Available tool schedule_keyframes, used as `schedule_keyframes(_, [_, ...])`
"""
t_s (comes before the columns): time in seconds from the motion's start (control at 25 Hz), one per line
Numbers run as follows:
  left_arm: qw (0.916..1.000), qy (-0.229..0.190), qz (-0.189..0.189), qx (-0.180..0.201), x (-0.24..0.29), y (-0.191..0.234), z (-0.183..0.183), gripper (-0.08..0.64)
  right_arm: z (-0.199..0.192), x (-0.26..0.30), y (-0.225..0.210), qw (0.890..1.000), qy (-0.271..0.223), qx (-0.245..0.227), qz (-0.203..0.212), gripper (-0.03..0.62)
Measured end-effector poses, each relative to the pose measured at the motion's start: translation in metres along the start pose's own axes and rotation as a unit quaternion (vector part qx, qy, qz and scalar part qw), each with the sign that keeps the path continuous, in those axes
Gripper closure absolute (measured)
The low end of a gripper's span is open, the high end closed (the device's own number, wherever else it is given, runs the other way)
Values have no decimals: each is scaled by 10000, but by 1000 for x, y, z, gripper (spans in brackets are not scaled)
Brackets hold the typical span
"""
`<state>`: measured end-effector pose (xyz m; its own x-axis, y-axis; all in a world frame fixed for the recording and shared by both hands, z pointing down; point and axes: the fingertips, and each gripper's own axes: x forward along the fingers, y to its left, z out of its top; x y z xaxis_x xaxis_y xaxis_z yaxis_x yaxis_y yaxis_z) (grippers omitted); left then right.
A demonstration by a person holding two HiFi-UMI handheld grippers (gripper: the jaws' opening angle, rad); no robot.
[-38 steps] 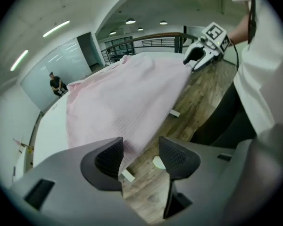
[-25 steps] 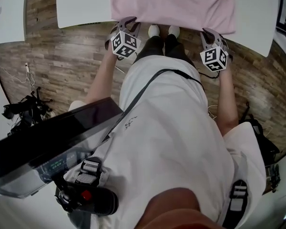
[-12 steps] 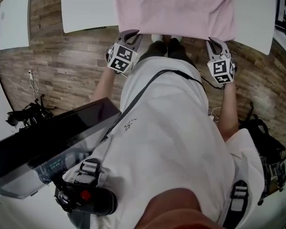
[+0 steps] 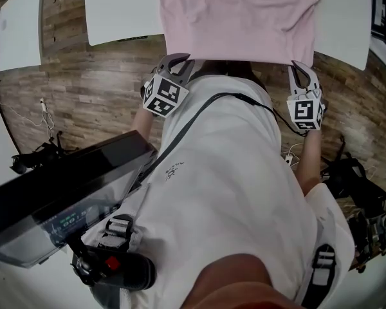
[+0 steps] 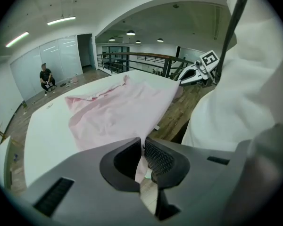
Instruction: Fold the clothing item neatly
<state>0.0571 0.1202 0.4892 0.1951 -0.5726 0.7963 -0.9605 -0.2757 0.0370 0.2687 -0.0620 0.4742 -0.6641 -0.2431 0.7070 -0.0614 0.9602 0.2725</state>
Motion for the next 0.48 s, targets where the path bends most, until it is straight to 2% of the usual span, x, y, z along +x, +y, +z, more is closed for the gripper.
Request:
schedule_keyframes(0.16, [9985,-52,363,417,-1,18,27,534,20,3,-26,9986,-179,-106,-486,570])
schedule_keyframes(0.32, [9911,35,603,1189,0,37,48,534,43,7,-49,9954,-335,-353,-823,571])
schedule_keyframes(0.48, [9883,-20,712,1347,4,59,68,534,54,17,-72,9938,-389,-518,-906,571])
